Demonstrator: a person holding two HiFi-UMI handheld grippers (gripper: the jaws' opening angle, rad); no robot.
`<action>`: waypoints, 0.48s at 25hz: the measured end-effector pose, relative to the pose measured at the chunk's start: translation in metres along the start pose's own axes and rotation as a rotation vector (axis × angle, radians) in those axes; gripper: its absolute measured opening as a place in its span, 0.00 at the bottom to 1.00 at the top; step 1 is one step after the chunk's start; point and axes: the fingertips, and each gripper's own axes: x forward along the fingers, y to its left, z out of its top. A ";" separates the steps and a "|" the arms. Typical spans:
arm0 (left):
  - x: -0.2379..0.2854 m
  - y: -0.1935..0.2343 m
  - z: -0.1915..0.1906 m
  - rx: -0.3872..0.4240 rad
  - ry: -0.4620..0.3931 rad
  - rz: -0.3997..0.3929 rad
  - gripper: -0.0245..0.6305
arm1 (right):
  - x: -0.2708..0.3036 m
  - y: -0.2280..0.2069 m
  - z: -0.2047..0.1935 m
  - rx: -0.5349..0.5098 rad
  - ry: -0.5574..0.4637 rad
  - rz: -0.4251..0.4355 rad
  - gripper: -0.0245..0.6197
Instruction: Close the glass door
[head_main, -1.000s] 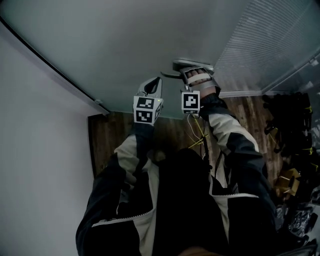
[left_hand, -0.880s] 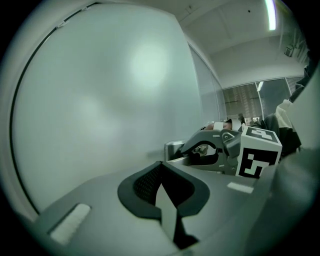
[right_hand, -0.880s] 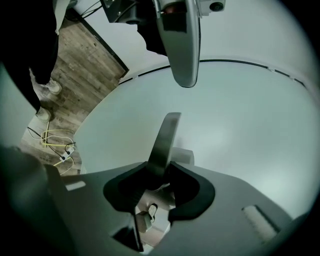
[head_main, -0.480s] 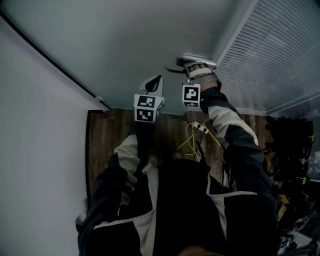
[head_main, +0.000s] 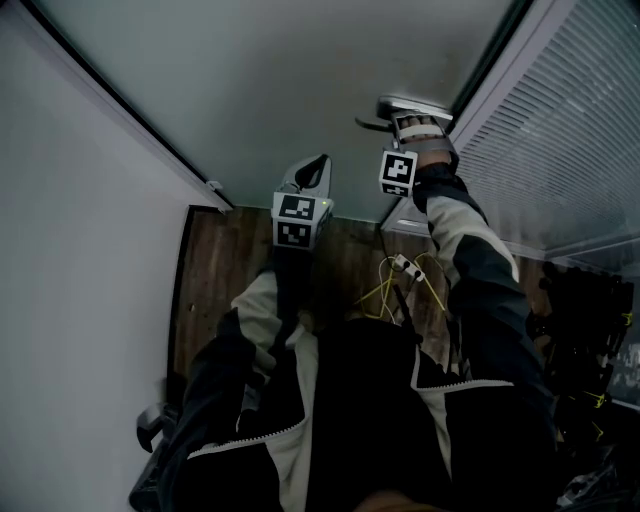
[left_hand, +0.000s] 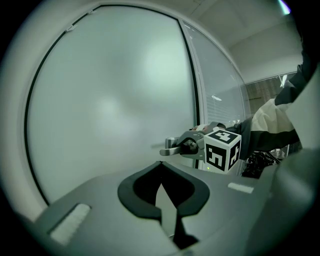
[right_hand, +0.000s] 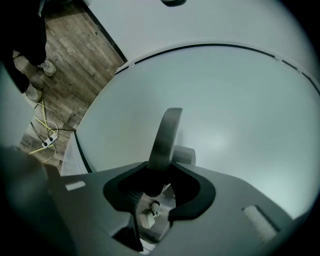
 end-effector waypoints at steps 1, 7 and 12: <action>0.001 0.001 -0.001 0.000 0.004 0.002 0.04 | 0.001 -0.001 0.000 0.004 0.001 -0.002 0.25; -0.003 0.003 -0.010 0.001 -0.002 -0.004 0.04 | -0.004 0.004 0.008 0.043 -0.001 -0.002 0.25; 0.000 0.008 -0.016 -0.004 0.002 -0.016 0.04 | 0.005 0.008 0.010 0.047 0.011 0.011 0.25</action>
